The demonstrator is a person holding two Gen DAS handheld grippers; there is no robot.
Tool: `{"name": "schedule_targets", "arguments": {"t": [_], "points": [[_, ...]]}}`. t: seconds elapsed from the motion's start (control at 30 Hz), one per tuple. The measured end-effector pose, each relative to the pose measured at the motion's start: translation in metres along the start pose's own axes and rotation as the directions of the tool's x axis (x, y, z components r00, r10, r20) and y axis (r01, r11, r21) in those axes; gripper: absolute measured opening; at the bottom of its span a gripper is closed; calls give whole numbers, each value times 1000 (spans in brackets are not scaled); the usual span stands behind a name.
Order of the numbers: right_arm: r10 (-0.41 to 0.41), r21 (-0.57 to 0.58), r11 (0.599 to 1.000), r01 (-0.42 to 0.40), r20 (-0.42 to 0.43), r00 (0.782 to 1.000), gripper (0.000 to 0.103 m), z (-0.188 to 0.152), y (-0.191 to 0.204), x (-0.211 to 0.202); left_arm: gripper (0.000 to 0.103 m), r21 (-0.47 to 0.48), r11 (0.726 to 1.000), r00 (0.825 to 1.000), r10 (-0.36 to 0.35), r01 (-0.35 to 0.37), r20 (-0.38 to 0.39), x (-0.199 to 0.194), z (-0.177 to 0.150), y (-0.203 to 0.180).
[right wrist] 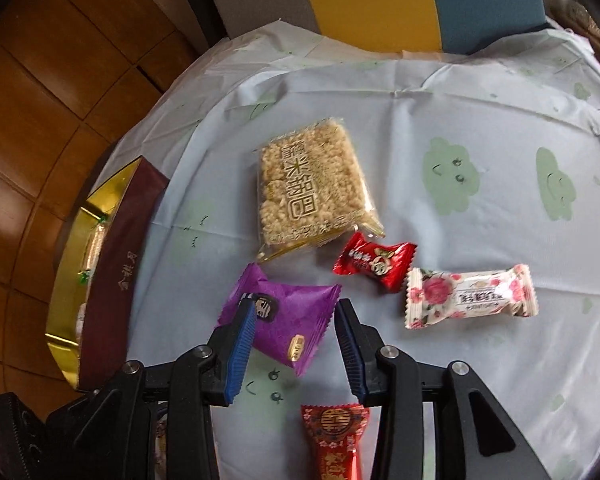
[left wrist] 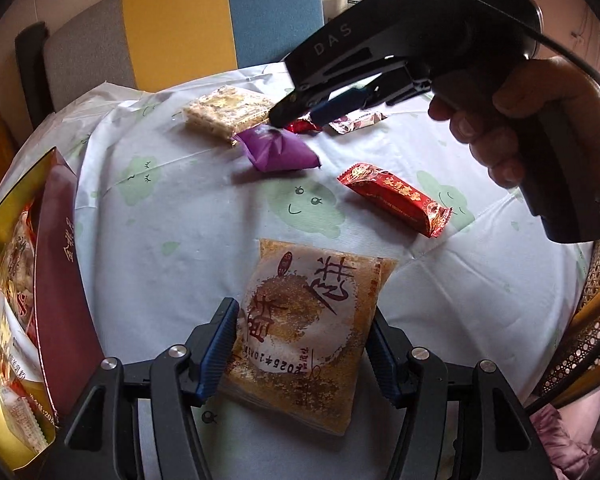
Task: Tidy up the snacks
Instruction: 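Lift the pastry bag with the left gripper while the right gripper grasps a small red candy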
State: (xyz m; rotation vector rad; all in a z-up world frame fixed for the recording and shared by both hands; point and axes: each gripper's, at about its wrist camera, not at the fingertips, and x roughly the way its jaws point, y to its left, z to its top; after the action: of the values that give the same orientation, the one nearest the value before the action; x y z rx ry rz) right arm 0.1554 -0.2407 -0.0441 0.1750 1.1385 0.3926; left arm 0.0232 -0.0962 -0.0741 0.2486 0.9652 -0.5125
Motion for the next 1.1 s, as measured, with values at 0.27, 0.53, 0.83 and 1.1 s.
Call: {"name": "schedule_targets", "arguments": {"t": [0.27,0.53,0.83,1.1], "points": [[-181,-61,980,187,96,979,41,14,-3,-11,62,-13,1000,1000,-7,7,7,-1,-2,0],[-270,-203,944,261,-15,963,40,32,-2,23,62,-17,1000,1000,-12,12,5,-1,-1,2],[-273,-184,948,261,-42,961,23,24,-6,23,62,-22,1000,1000,-14,14,13,0,-1,3],[-230,-150,960,236,54,972,23,13,4,-24,62,-21,1000,1000,-7,7,20,-1,-2,2]]}}
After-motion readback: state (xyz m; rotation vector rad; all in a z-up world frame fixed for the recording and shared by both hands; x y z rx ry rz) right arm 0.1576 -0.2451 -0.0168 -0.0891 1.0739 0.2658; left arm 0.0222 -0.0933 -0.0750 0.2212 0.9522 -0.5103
